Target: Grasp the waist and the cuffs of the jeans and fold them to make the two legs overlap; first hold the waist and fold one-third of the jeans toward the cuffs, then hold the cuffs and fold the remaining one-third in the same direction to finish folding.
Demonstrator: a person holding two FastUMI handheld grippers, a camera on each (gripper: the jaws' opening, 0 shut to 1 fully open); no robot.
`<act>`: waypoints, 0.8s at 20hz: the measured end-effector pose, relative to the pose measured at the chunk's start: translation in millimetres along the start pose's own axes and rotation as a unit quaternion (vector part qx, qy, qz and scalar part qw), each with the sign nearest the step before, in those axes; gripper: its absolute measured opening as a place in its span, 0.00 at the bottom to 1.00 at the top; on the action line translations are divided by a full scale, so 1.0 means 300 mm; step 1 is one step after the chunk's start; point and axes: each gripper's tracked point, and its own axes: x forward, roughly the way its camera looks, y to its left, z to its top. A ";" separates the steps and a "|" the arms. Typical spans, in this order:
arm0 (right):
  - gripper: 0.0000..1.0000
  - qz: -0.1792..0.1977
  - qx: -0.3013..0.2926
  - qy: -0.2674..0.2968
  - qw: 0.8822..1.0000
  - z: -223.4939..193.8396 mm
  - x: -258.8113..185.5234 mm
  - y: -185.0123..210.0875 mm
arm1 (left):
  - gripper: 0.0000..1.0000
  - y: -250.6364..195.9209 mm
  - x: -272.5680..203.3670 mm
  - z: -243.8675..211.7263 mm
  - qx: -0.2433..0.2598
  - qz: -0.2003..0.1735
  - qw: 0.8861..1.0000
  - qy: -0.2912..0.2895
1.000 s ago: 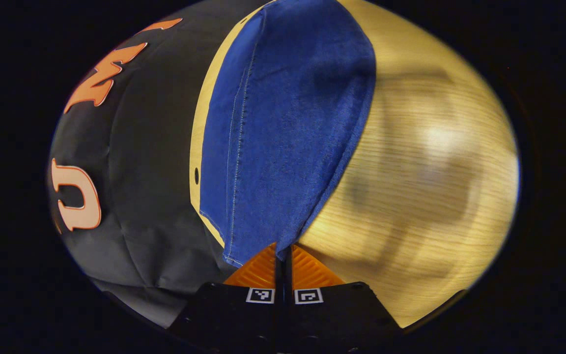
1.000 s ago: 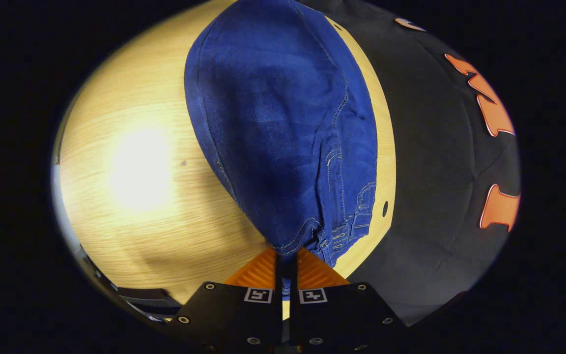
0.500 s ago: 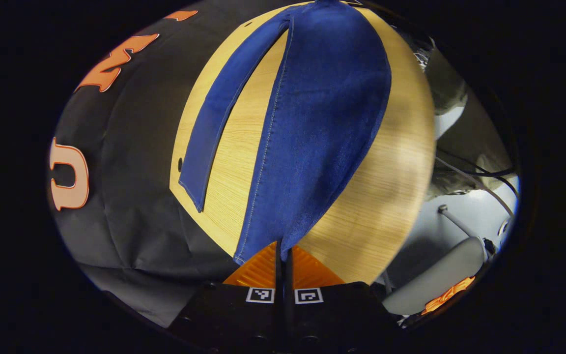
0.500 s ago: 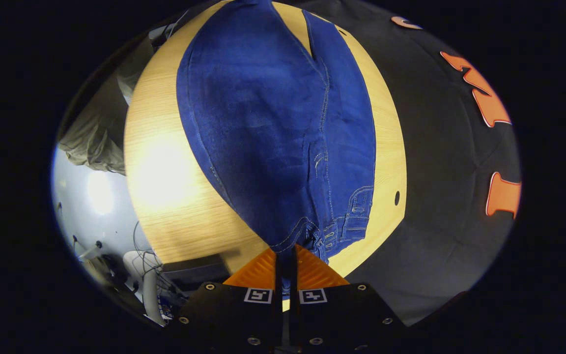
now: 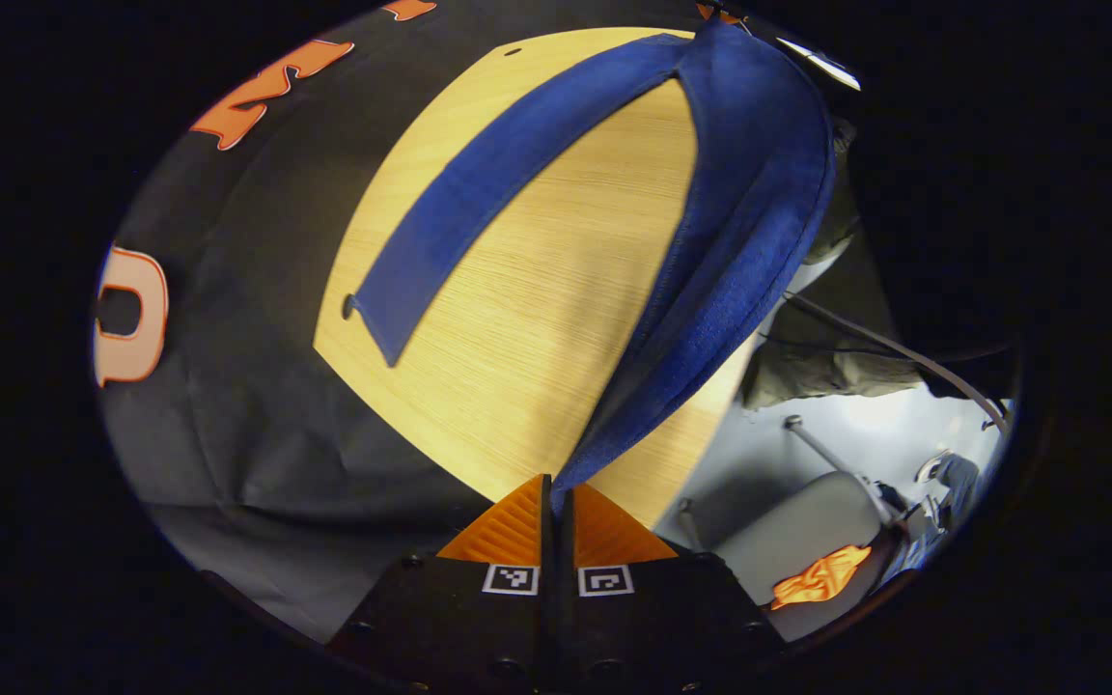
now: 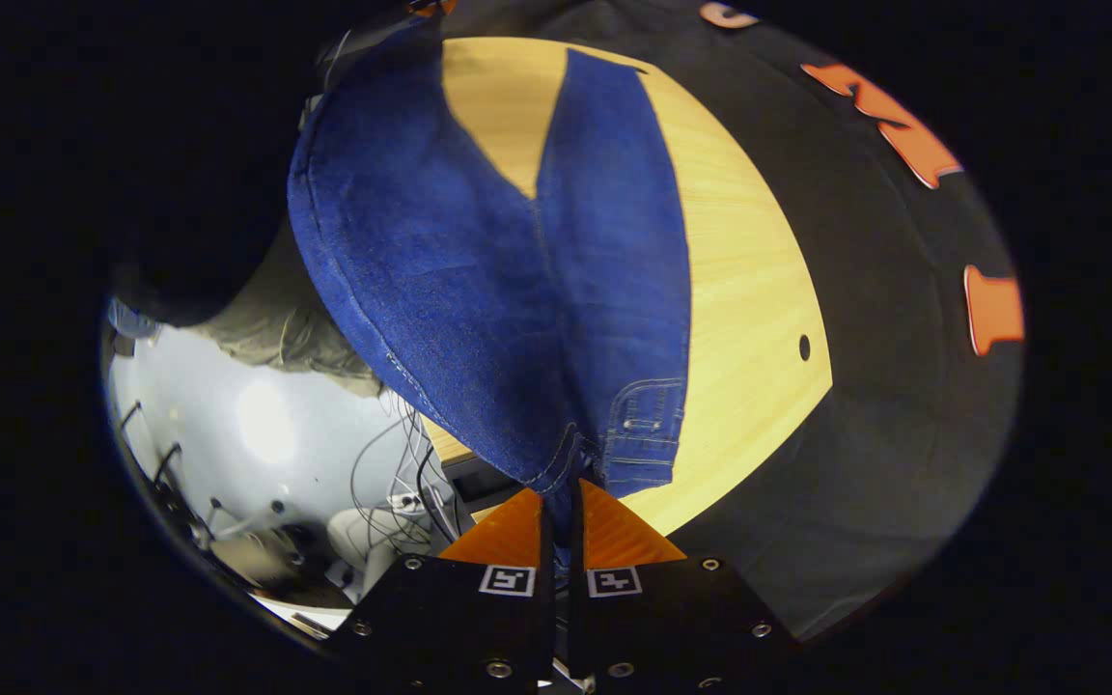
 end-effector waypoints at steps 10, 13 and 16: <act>0.06 0.031 0.132 0.016 0.991 0.057 0.116 -0.329 | 0.01 0.733 0.440 0.378 0.055 0.002 0.998 -0.013; 0.06 0.048 0.155 0.033 0.986 0.046 0.215 -0.369 | 0.01 0.817 0.611 0.454 0.085 -0.019 0.996 0.000; 0.06 0.061 0.168 0.047 0.983 0.045 0.297 -0.400 | 0.03 0.839 0.730 0.500 0.092 -0.052 0.994 0.016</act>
